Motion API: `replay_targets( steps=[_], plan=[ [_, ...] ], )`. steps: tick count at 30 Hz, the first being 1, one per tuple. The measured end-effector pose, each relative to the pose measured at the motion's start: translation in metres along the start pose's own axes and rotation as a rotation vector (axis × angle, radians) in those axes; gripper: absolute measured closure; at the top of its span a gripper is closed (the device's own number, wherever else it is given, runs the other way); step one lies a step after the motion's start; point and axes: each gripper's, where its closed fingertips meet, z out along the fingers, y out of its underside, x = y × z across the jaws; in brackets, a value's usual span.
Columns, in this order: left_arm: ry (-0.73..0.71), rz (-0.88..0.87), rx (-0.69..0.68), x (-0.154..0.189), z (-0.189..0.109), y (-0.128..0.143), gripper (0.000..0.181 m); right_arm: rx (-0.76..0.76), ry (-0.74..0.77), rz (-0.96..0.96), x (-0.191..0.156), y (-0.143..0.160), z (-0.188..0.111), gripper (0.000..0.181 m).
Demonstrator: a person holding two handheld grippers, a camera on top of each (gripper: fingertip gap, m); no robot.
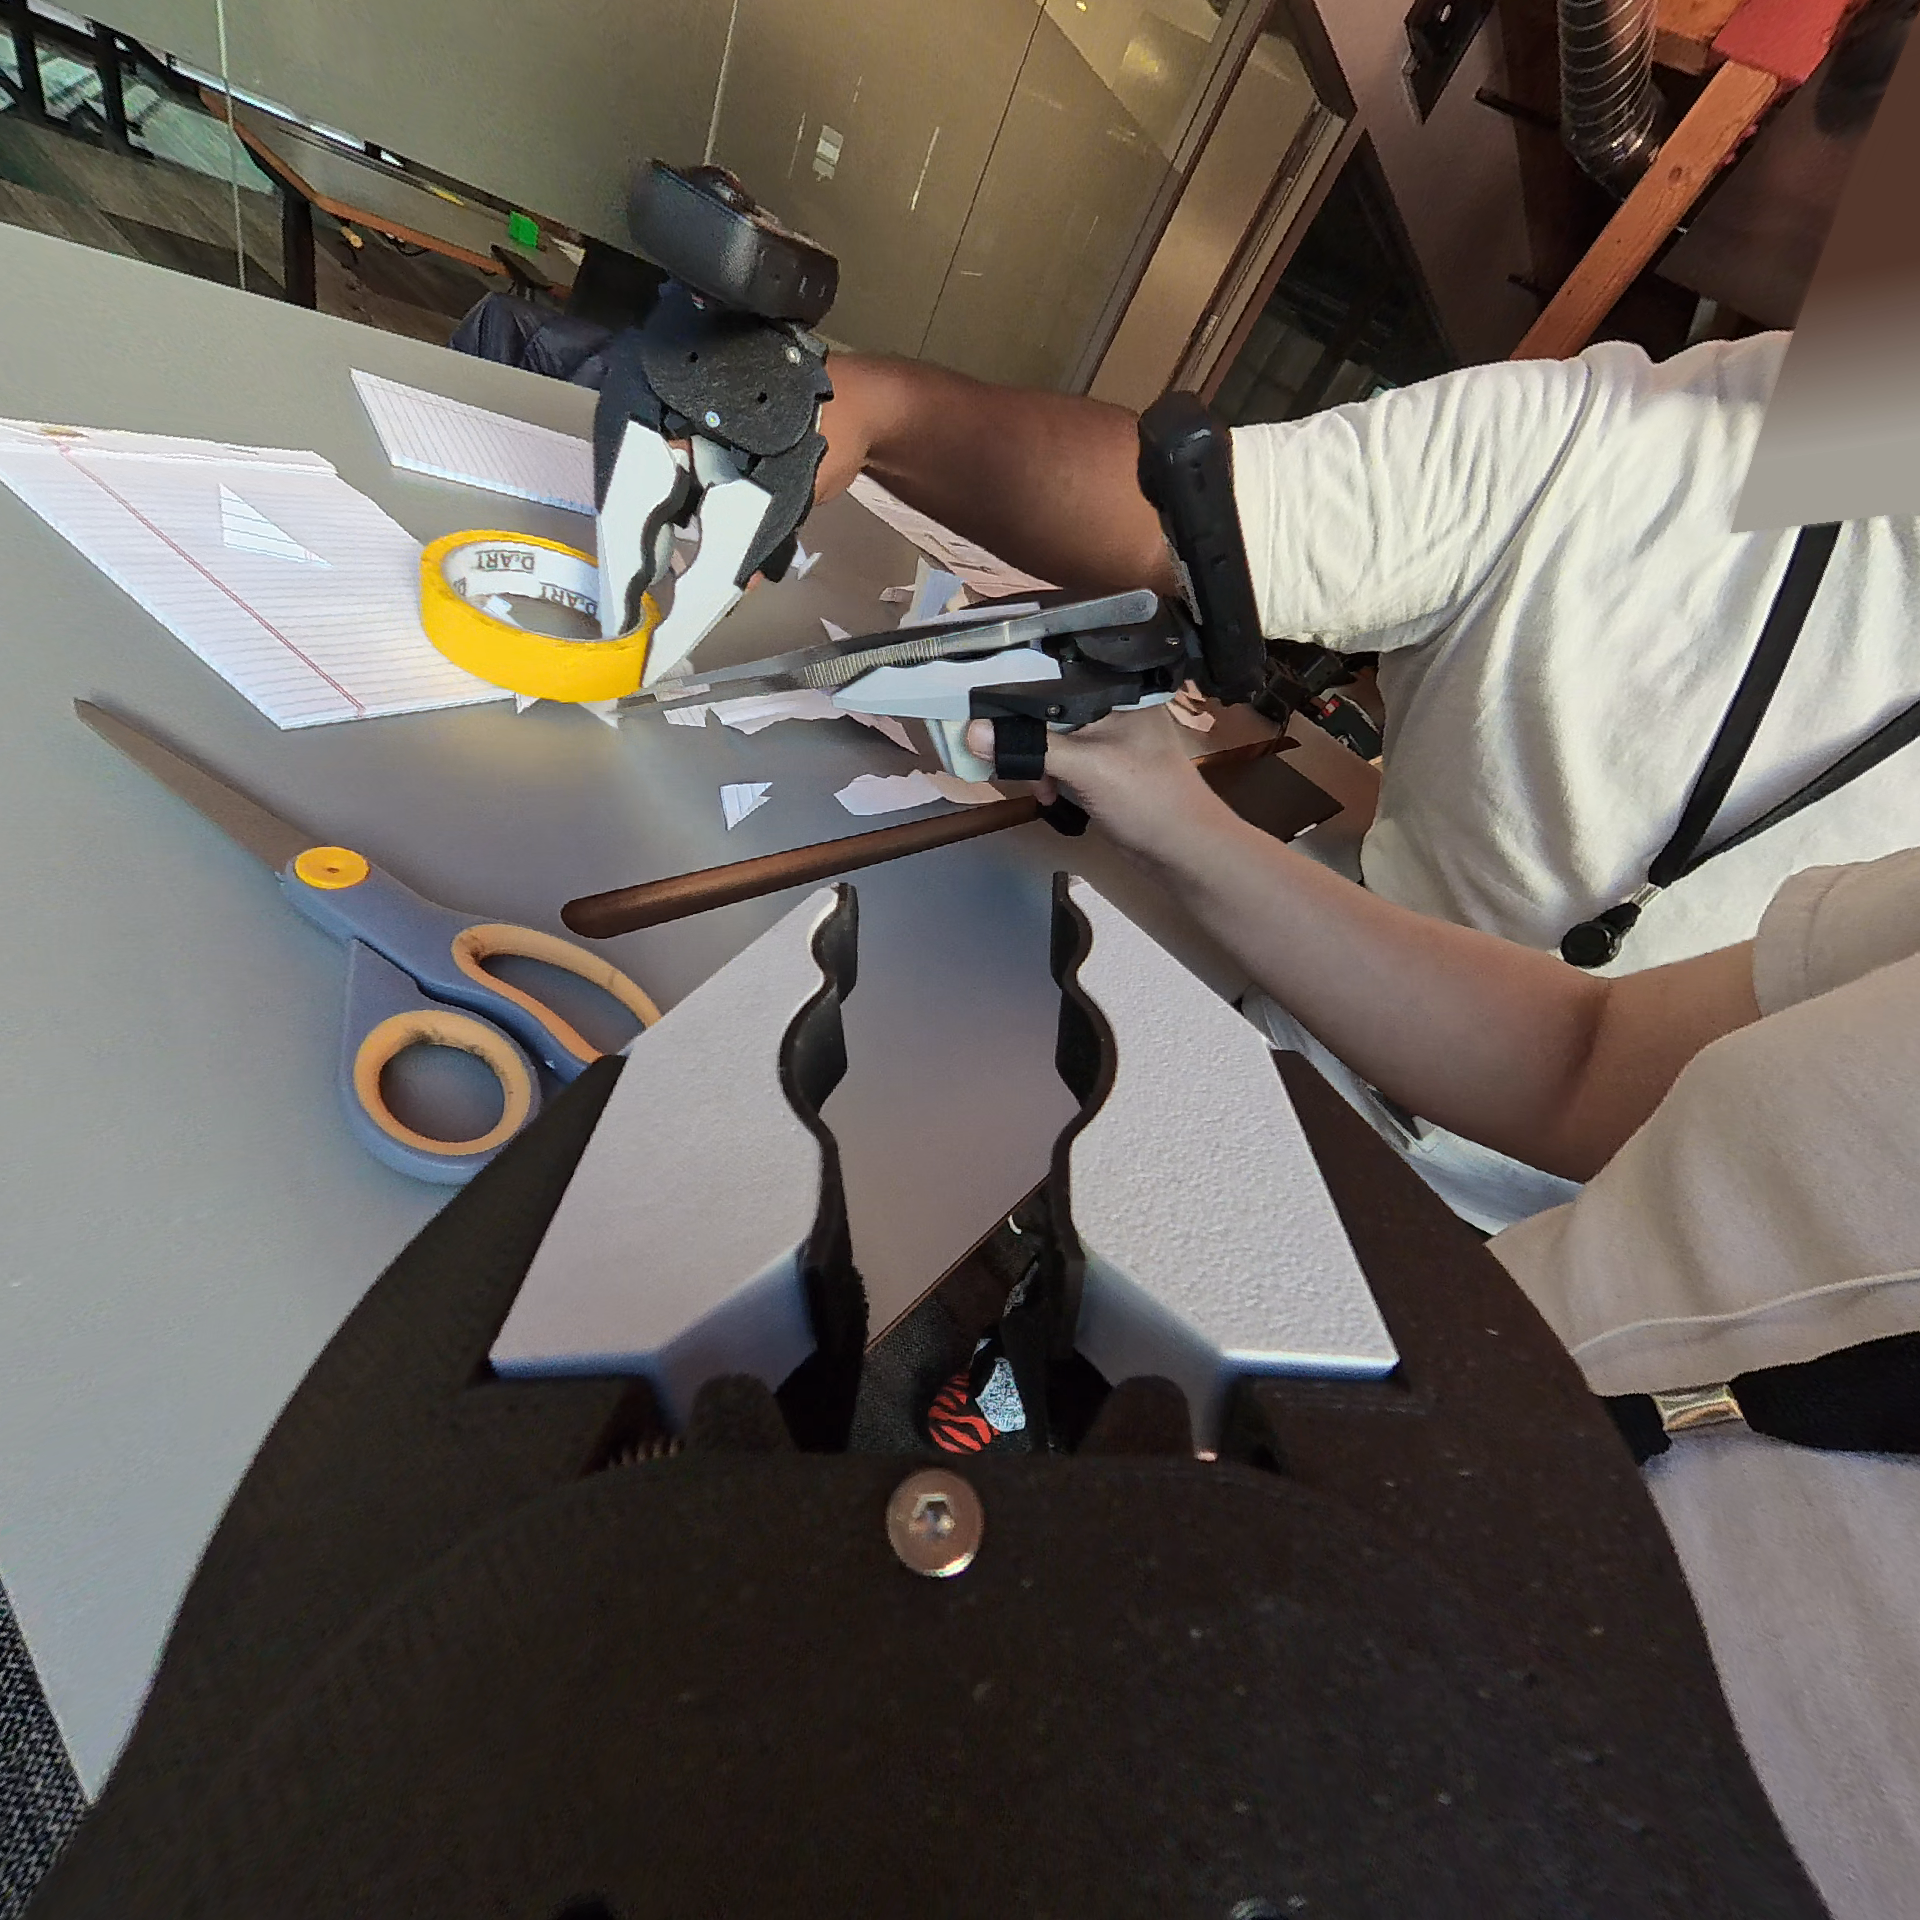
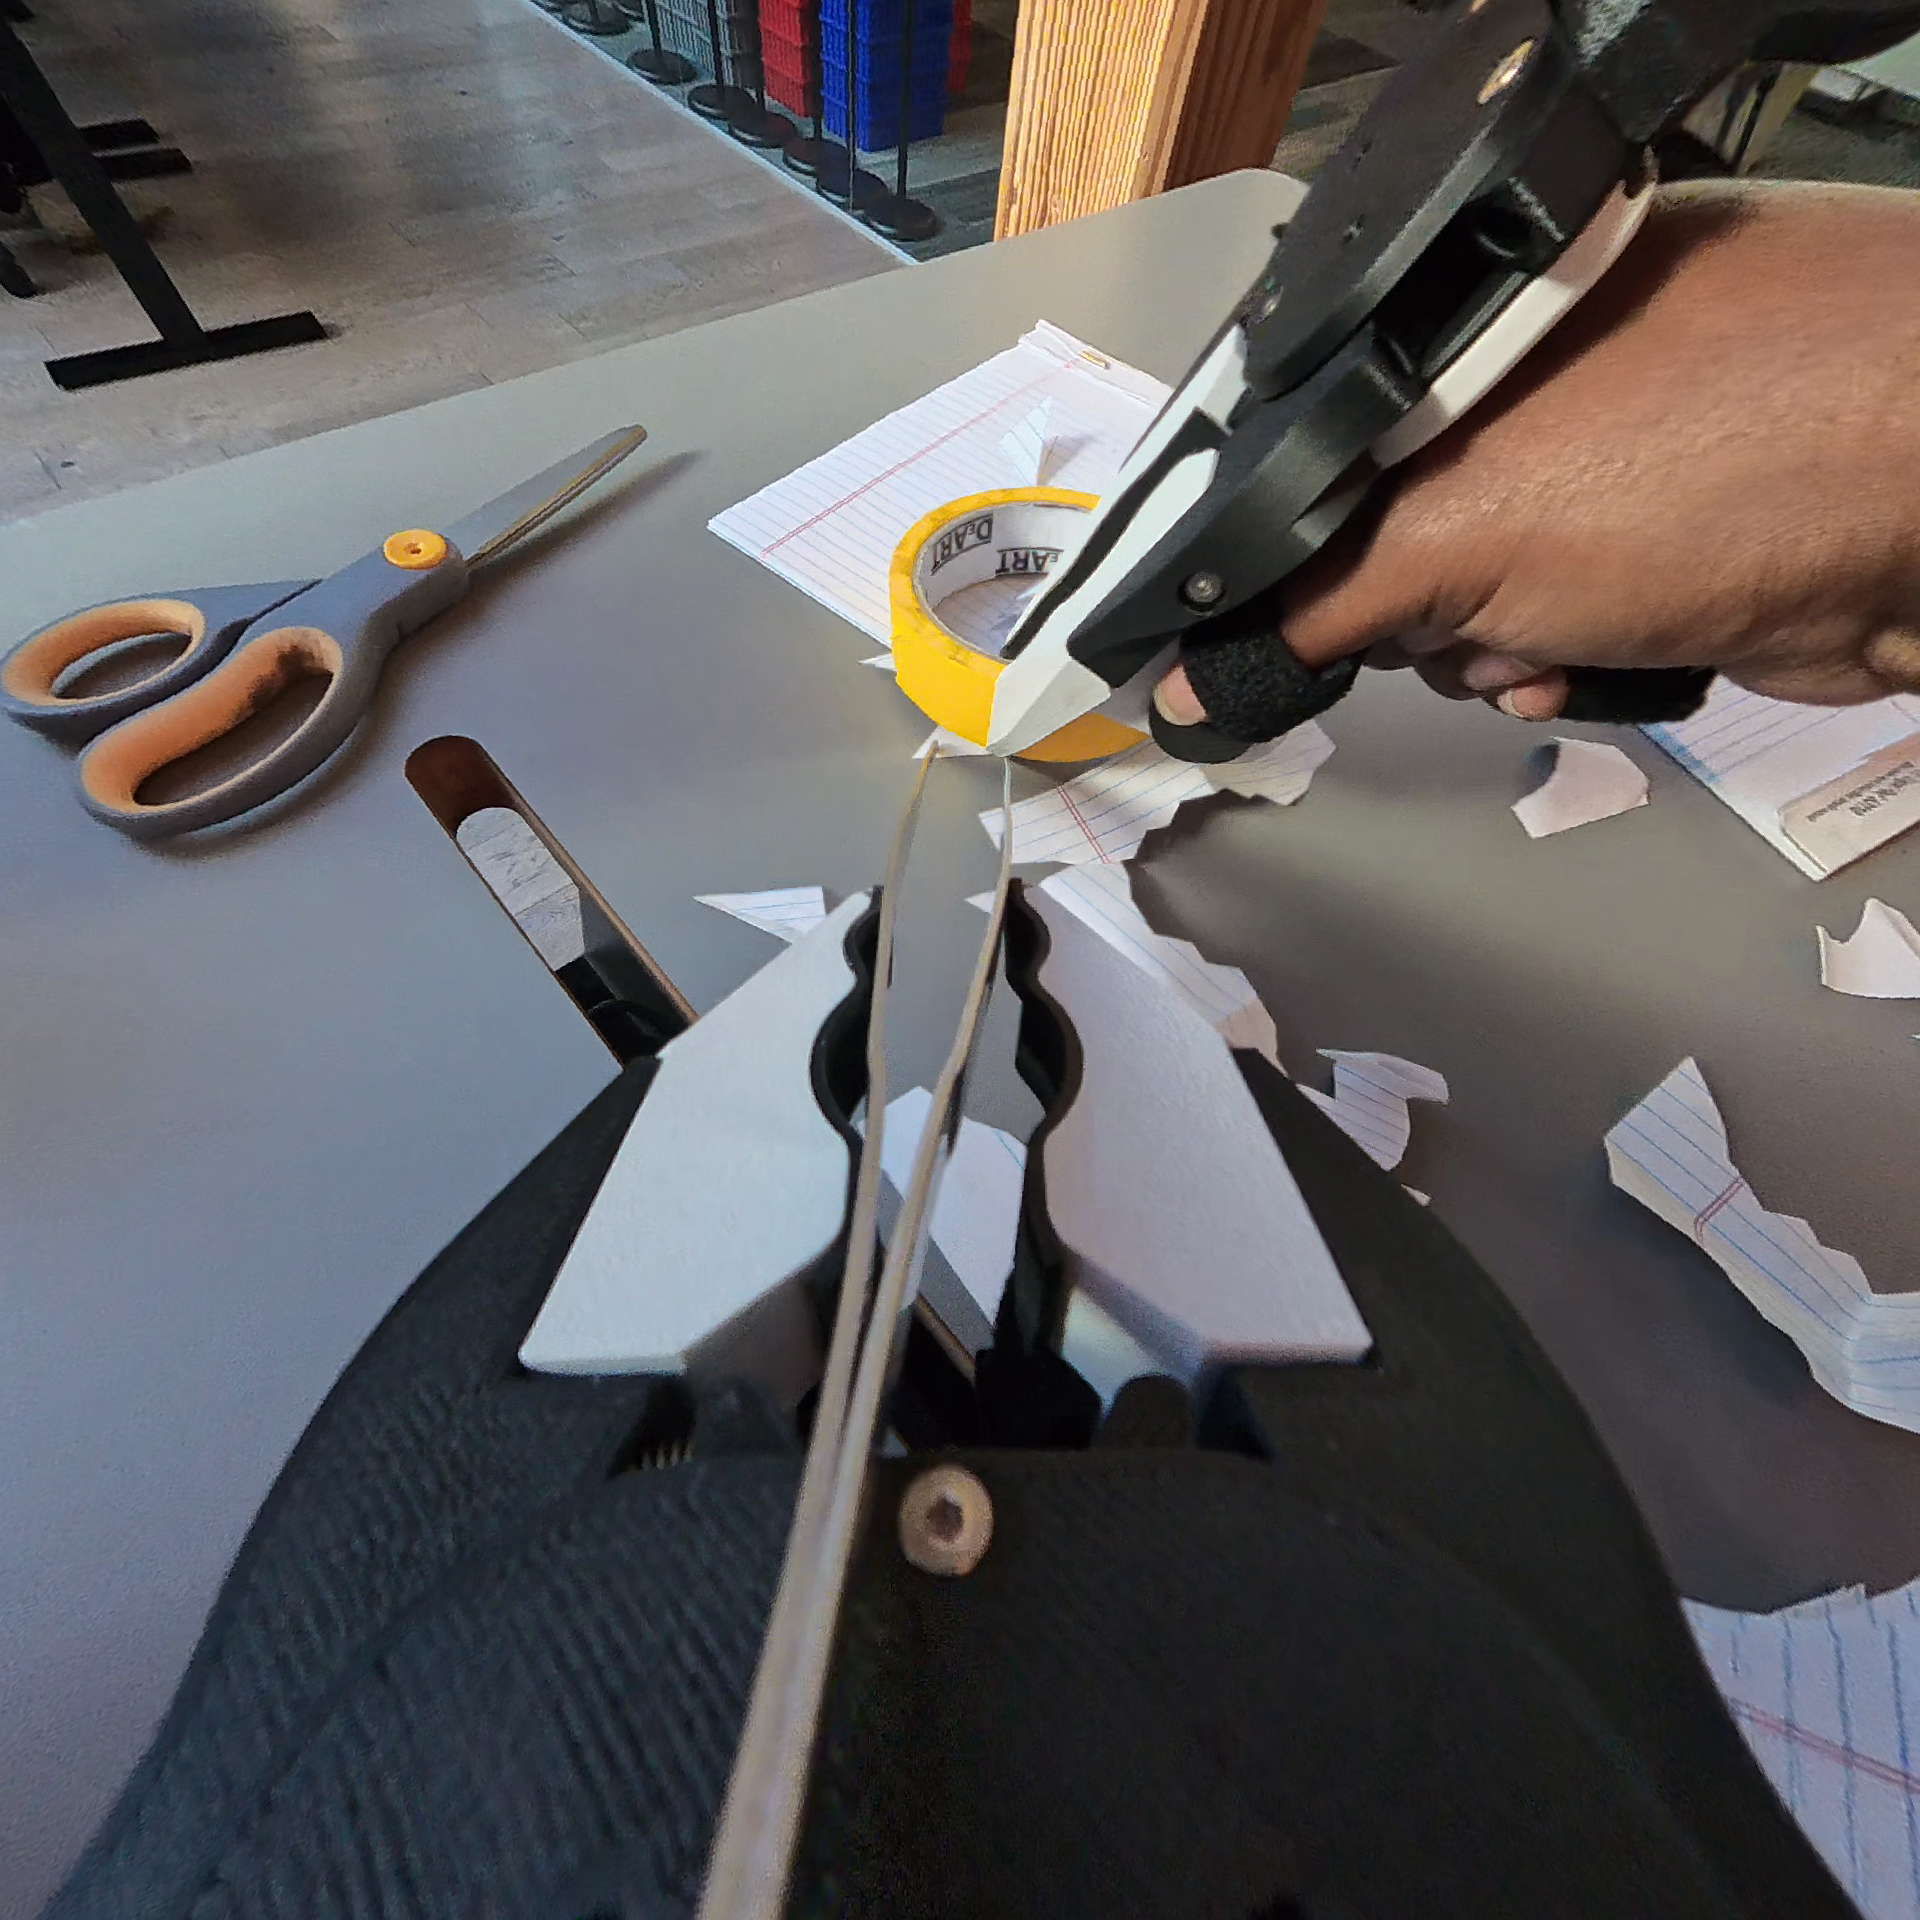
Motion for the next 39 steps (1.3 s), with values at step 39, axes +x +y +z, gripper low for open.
replay_targets(
  steps=[39],
  plan=[
    [0.013,-0.004,-0.004,0.001,0.004,0.001,0.146,0.020,0.023,0.020,0.001,-0.007,-0.017,0.162]
  ],
)
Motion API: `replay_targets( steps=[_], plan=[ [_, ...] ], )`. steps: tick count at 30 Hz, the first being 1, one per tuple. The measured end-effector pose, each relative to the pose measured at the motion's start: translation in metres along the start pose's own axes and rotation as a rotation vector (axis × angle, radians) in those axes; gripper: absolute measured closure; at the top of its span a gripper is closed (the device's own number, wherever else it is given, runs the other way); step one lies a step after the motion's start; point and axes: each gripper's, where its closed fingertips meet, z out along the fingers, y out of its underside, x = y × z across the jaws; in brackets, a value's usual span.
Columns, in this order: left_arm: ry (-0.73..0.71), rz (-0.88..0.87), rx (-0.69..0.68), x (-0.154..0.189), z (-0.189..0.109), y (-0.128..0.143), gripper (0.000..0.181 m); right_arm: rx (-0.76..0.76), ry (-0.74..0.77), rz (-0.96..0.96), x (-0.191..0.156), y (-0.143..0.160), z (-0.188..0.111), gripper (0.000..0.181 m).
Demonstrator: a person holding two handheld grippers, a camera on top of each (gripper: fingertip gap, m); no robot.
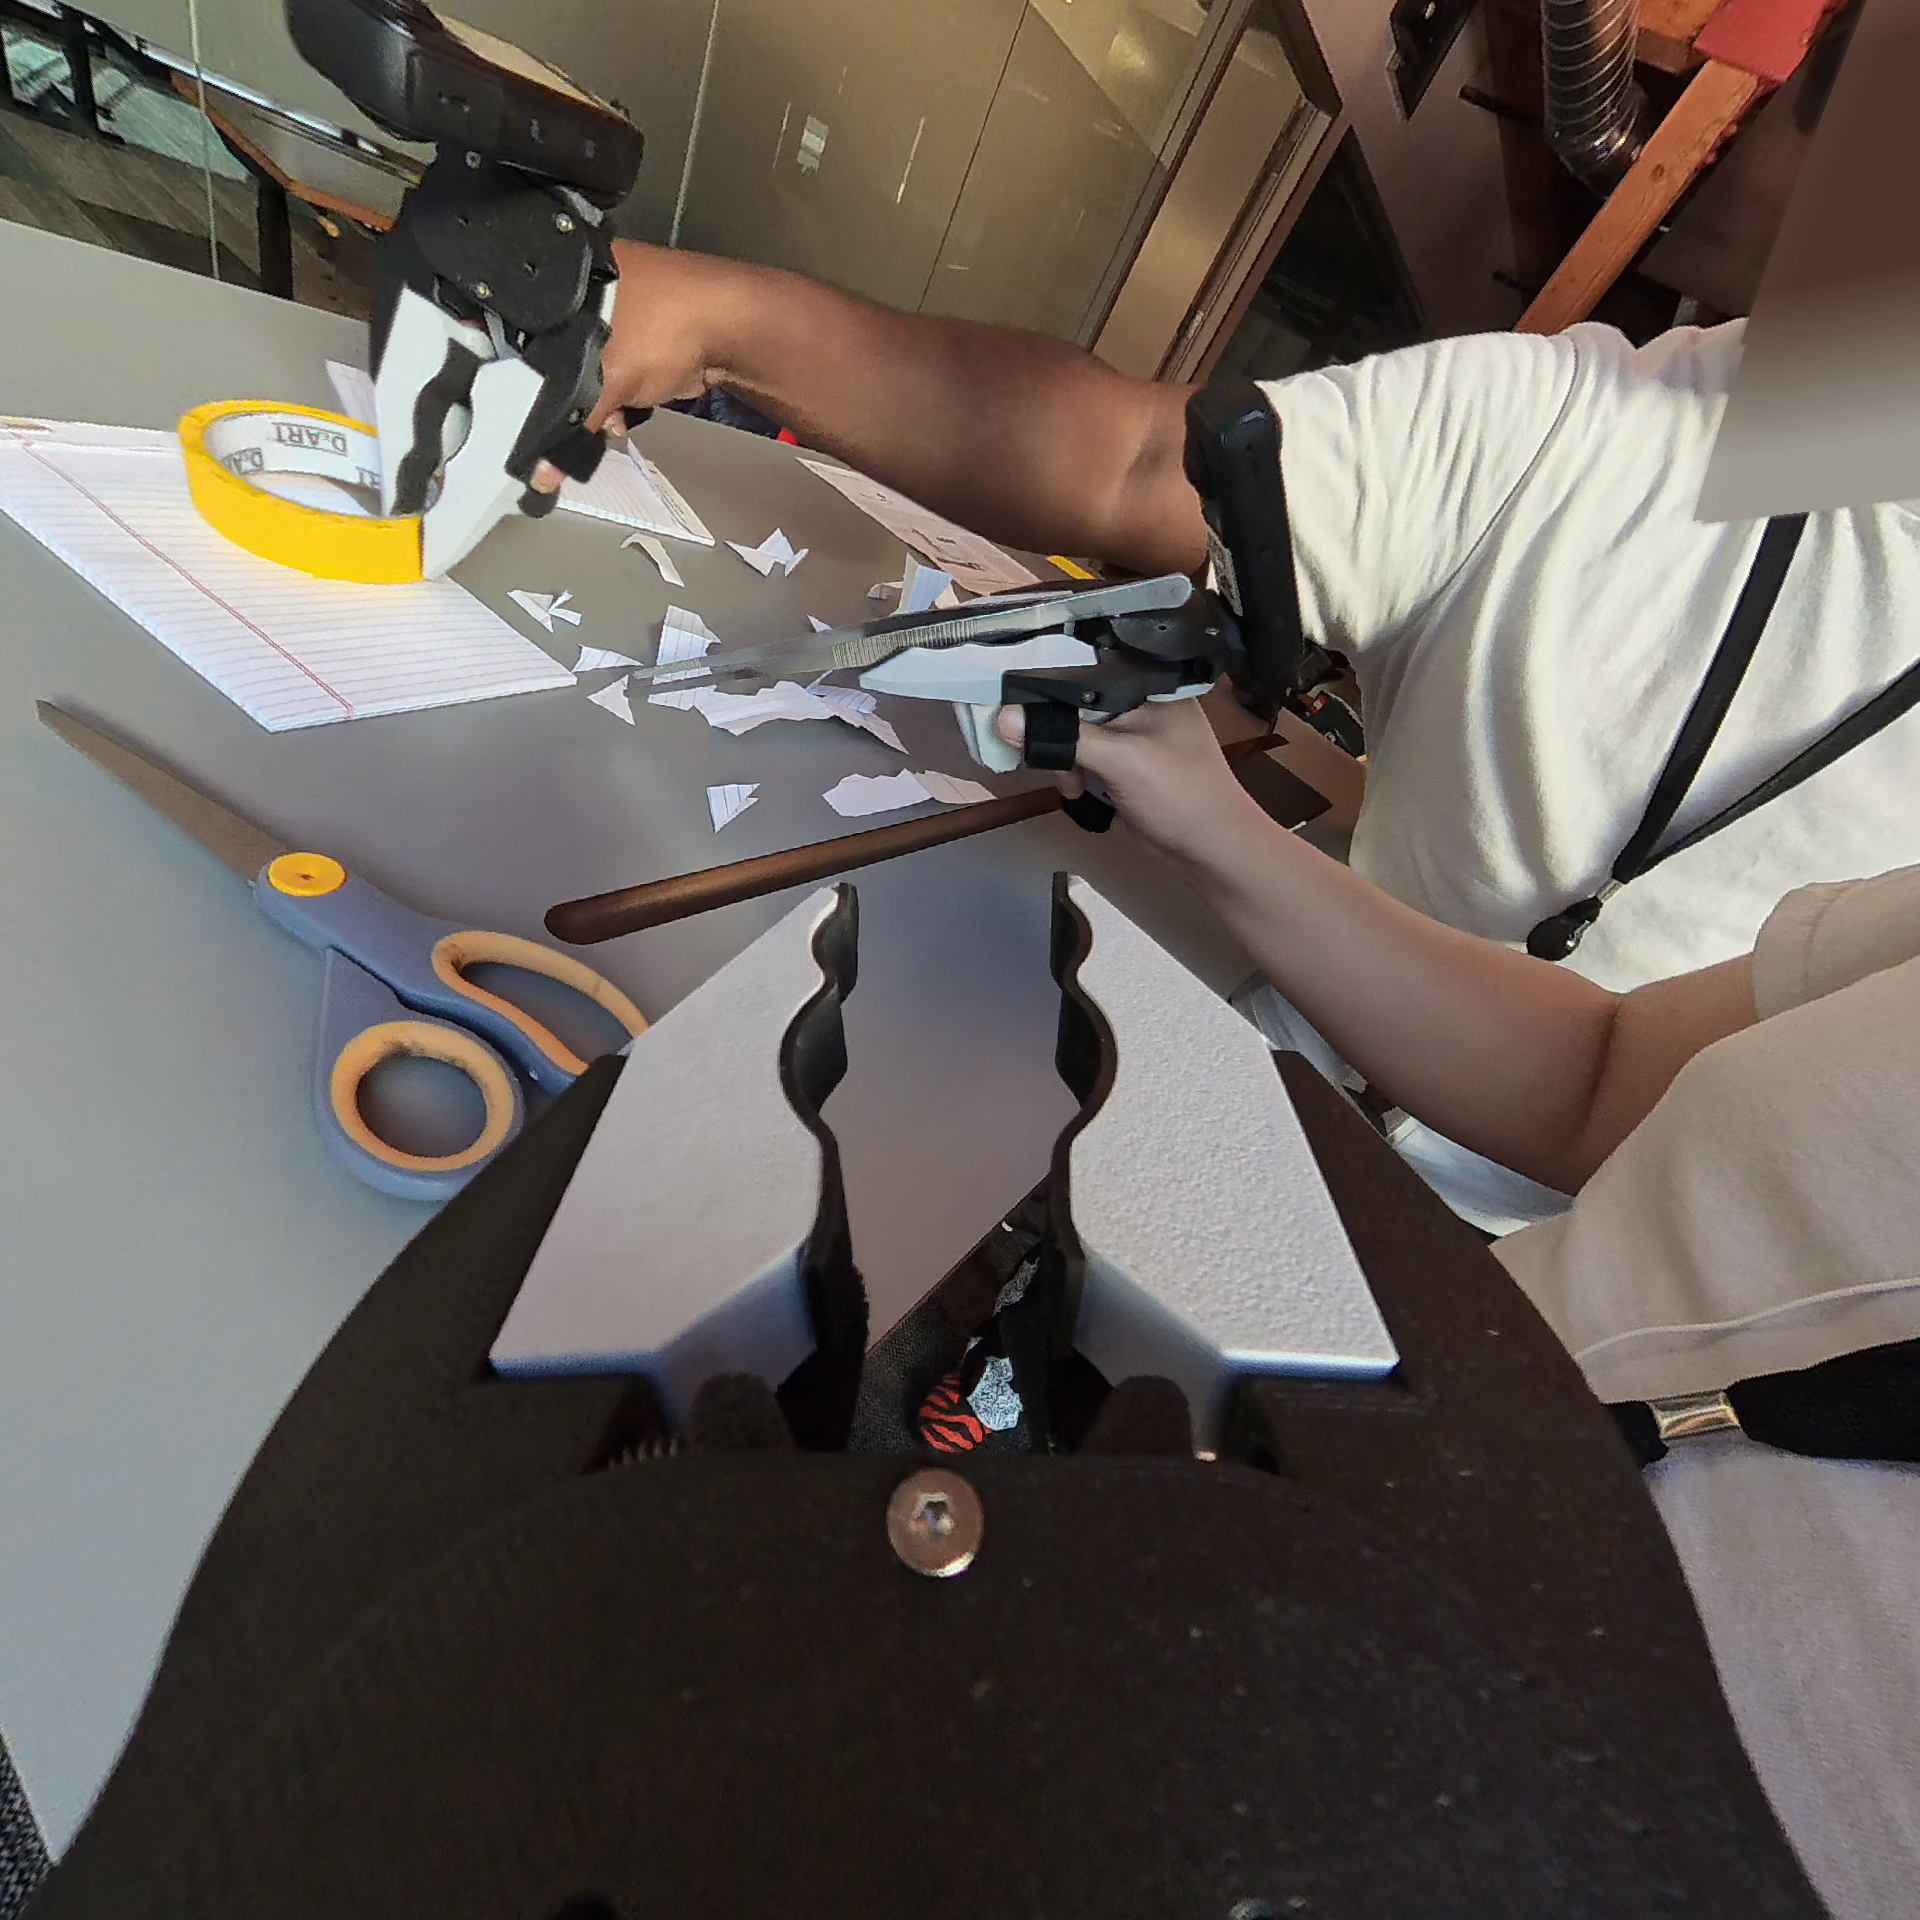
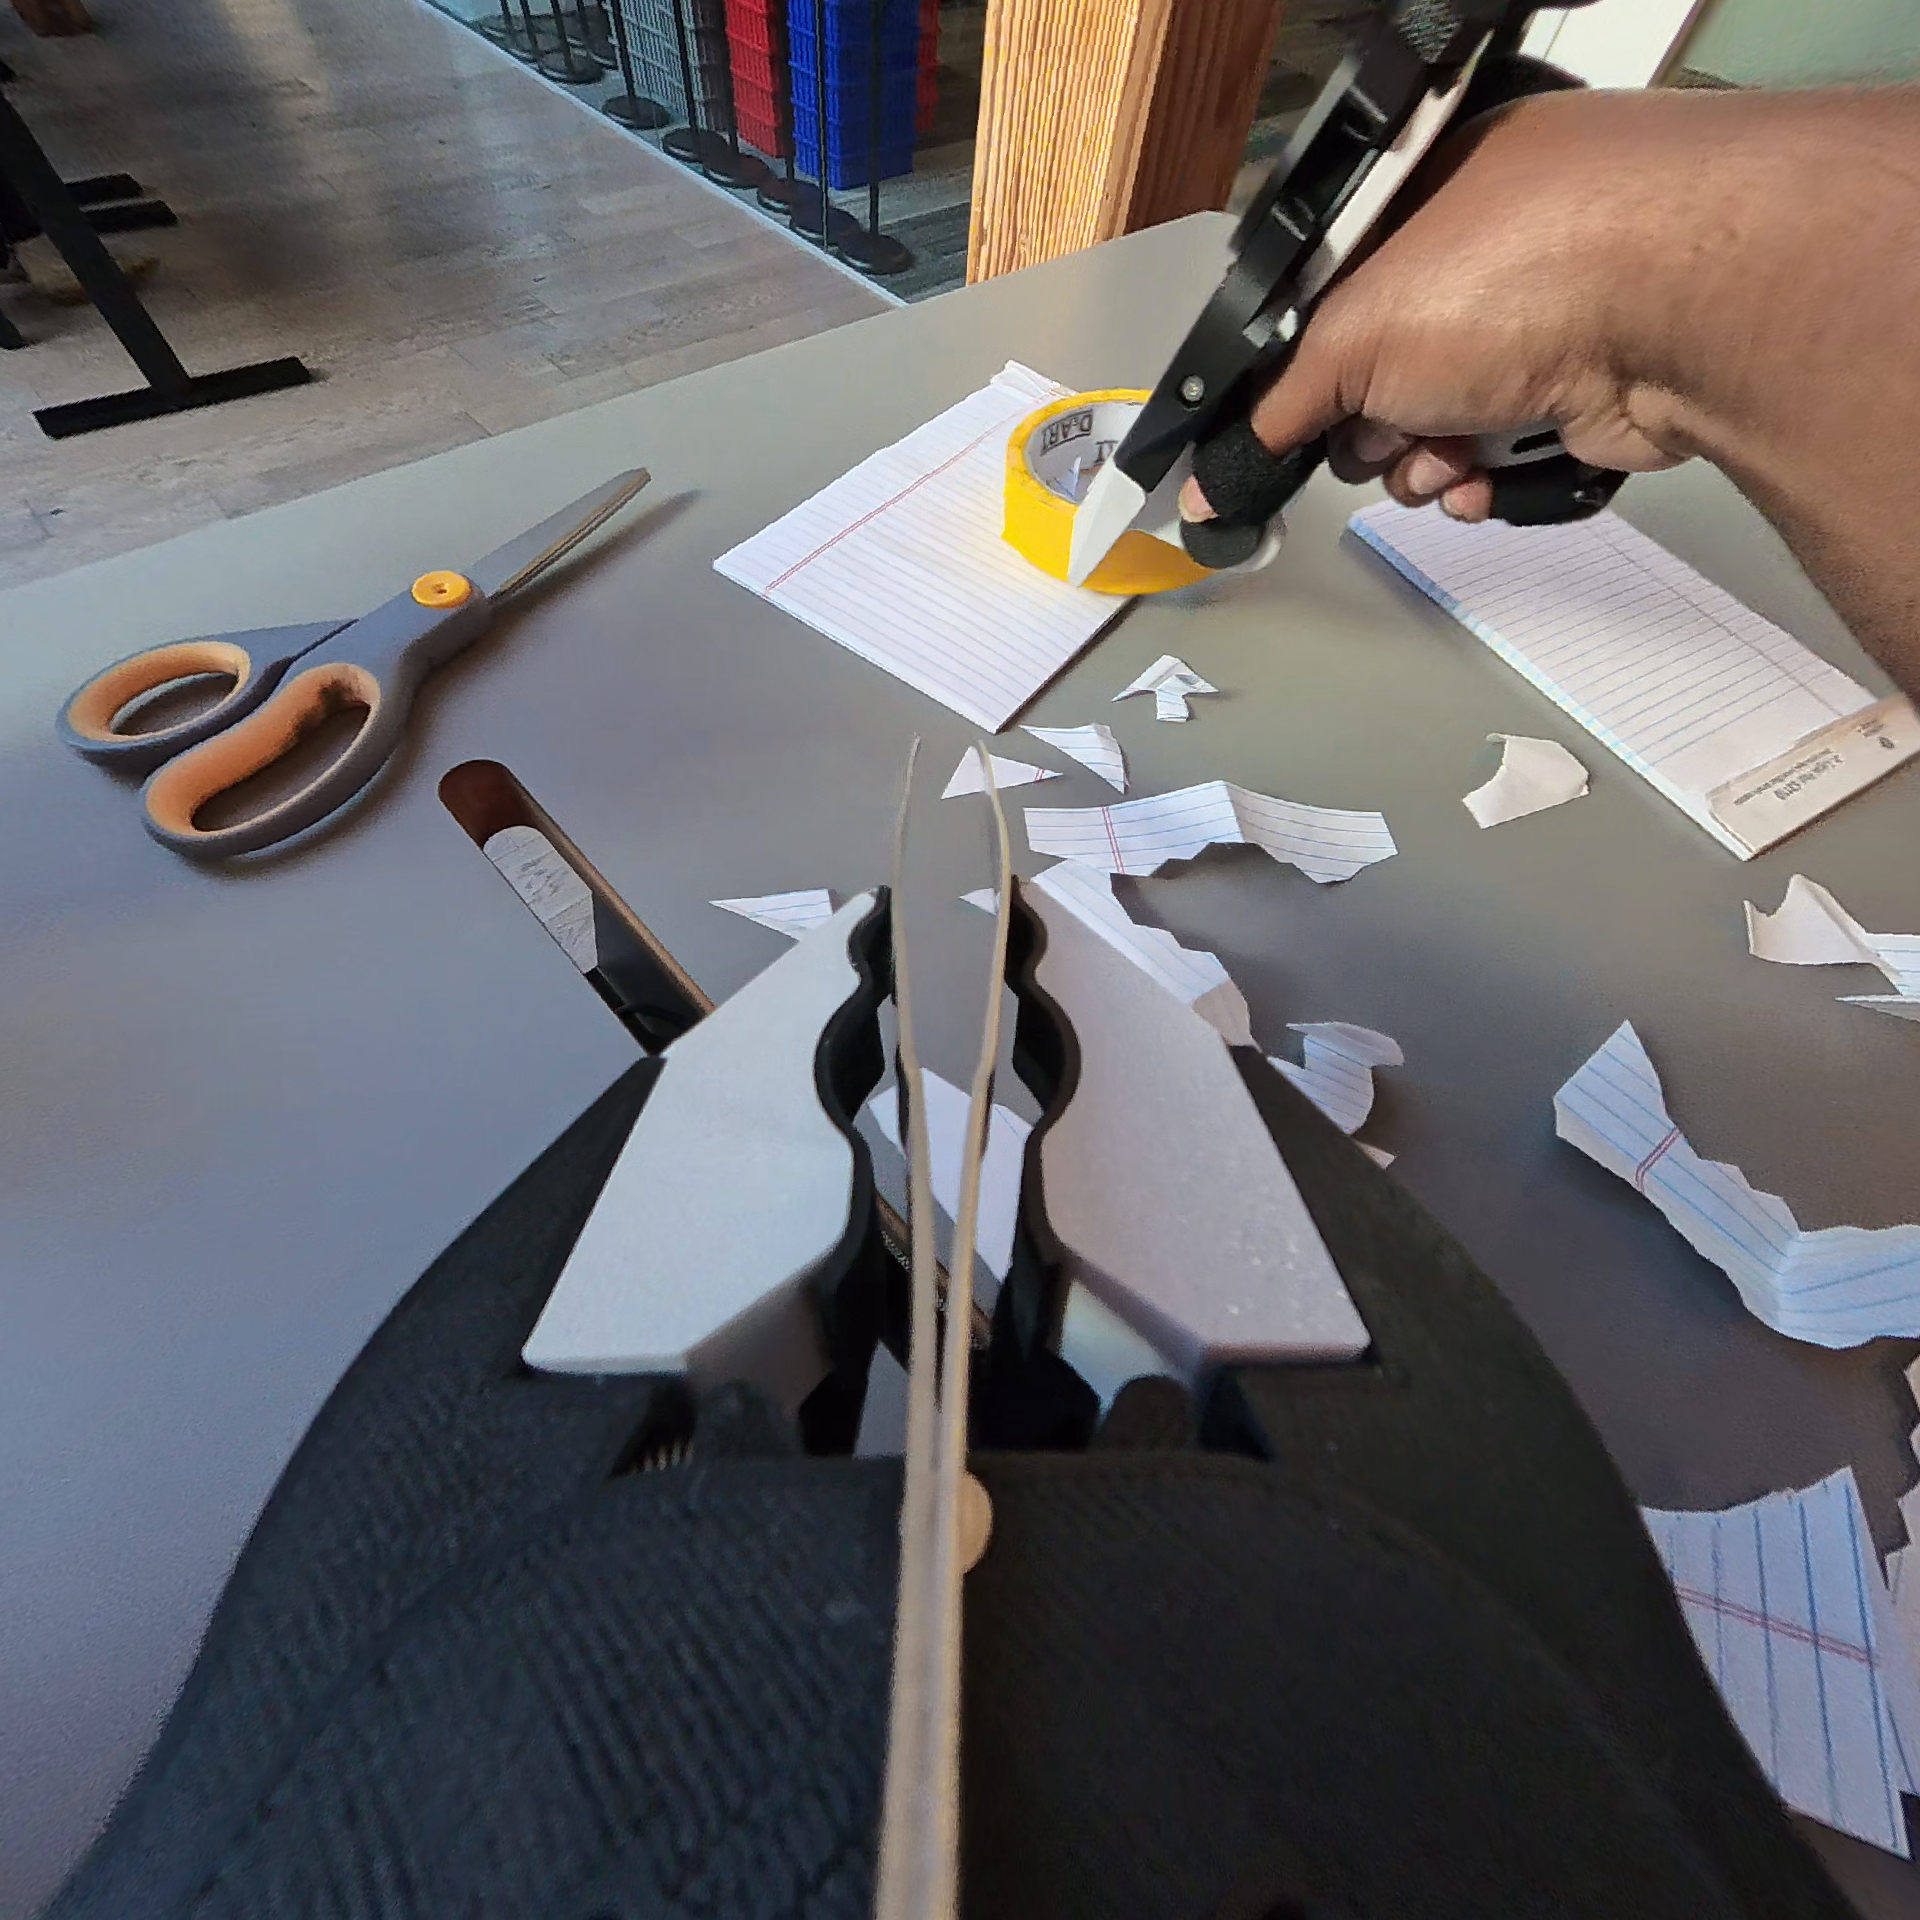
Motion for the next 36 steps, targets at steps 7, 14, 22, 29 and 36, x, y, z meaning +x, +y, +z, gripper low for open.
replay_targets(
  steps=[7,14,22,29,36],
  plan=[
    [-0.008,0.001,0.003,-0.001,-0.001,-0.001,0.146,-0.011,-0.011,0.001,0.007,0.006,0.006,0.161],
    [-0.003,-0.014,-0.006,0.001,0.002,0.004,0.146,-0.013,-0.021,-0.008,0.016,0.007,0.013,0.161],
    [-0.004,-0.004,-0.011,0.003,0.002,0.001,0.146,-0.083,-0.060,0.025,0.020,0.022,0.015,0.170],
    [0.003,0.004,-0.021,0.005,0.005,0.001,0.146,-0.101,-0.065,-0.037,0.009,0.033,0.016,0.181],
    [0.012,-0.004,-0.028,0.007,0.008,0.005,0.146,-0.044,-0.138,0.162,0.004,0.031,0.016,0.178]
  ],
)
